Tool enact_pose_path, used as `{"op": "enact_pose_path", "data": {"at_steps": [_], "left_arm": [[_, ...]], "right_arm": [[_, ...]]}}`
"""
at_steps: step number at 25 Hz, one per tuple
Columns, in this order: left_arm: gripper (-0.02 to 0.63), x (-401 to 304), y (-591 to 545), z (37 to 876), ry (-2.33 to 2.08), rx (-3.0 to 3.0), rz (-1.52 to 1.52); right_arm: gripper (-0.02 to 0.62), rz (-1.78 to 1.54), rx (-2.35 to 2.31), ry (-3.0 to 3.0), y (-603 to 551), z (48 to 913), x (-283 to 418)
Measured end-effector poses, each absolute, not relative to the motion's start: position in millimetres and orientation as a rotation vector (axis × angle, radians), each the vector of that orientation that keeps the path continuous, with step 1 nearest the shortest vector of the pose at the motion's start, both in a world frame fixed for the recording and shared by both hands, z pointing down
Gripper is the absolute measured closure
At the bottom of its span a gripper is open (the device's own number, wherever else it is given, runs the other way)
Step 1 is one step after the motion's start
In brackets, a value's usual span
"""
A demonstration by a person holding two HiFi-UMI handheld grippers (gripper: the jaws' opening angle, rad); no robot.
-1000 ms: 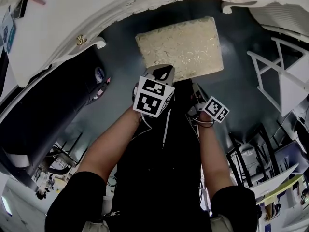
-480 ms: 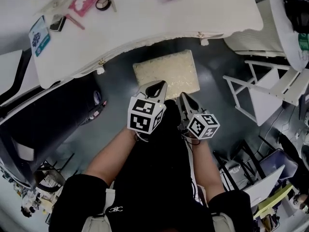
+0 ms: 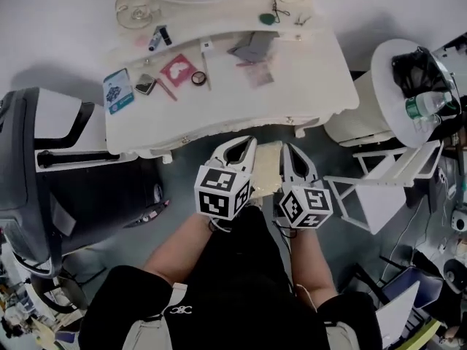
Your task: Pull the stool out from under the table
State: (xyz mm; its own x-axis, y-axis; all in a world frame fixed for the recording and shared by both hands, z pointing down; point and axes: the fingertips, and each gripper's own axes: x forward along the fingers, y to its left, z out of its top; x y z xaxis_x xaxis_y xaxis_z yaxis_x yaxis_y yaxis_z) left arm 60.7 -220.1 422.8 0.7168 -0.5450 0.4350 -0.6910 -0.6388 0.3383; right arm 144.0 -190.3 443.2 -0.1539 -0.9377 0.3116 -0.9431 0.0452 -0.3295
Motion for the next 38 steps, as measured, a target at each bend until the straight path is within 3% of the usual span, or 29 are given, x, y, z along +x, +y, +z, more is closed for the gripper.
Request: {"op": "enact_pose_path", "data": {"at_steps": [9,16,38], "left_arm": [[0.606,48,-228,309,-1.046,2.534,0.234],[0.606,47,-232,248,-1.108,2.649,0.147],[0.606,-26,-242,227,-1.454,2.542,0.180]], "right_arm": [[0.588,0.387,1.975,-2.391,-200,305,120],[0.588,0.280,1.960,-2.455,-209,257,108],[0.588,0.138,1.771,-2.554,-234,224,48]]}}
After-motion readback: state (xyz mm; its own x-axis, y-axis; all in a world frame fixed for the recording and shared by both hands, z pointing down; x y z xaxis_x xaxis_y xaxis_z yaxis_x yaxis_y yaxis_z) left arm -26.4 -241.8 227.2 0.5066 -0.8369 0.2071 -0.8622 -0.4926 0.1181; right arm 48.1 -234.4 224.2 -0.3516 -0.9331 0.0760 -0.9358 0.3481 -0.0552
